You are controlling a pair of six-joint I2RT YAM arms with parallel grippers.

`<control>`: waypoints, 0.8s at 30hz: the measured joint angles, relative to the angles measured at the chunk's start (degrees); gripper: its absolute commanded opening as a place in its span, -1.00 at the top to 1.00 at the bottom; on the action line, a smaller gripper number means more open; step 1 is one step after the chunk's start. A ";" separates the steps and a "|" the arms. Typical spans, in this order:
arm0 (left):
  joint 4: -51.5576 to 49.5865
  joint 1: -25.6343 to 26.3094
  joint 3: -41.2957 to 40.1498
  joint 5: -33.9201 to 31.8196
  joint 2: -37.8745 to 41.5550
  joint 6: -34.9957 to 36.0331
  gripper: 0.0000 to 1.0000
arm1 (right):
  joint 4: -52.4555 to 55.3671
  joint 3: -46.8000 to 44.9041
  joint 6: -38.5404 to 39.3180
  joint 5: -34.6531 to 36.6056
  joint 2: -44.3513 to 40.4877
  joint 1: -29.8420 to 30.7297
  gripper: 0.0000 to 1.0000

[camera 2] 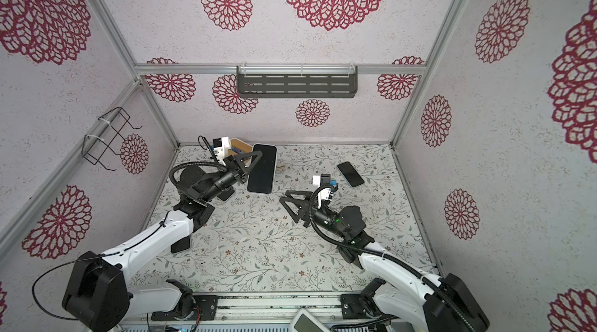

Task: Take the phone out of the phone case
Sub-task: Remove the phone case from the phone.

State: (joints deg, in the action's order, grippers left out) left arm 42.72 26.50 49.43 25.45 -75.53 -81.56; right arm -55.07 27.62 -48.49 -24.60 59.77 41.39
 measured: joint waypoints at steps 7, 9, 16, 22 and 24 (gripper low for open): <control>3.67 2.29 -0.74 -4.42 -0.24 -0.85 1.00 | -1.49 1.49 -4.17 0.35 4.02 1.05 -0.28; 4.15 2.62 -0.74 -5.16 -0.24 -0.90 1.00 | -2.58 1.49 -5.44 0.35 5.35 1.18 -0.28; 4.57 3.23 -0.74 -5.88 -0.24 -0.87 1.00 | -4.48 1.53 -7.17 0.35 6.54 1.20 -0.26; 4.92 3.50 -0.74 -6.12 -0.24 -0.83 1.00 | -6.75 1.88 -8.20 0.31 8.02 1.20 -0.25; 4.98 3.50 -0.74 -6.25 -0.24 -0.81 1.00 | -7.32 1.88 -8.61 0.20 8.41 1.20 -0.25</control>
State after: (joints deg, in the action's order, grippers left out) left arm 47.70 30.00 48.69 19.20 -75.77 -82.37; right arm -62.39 29.50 -57.10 -24.40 68.18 42.59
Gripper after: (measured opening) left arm 0.129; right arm 0.627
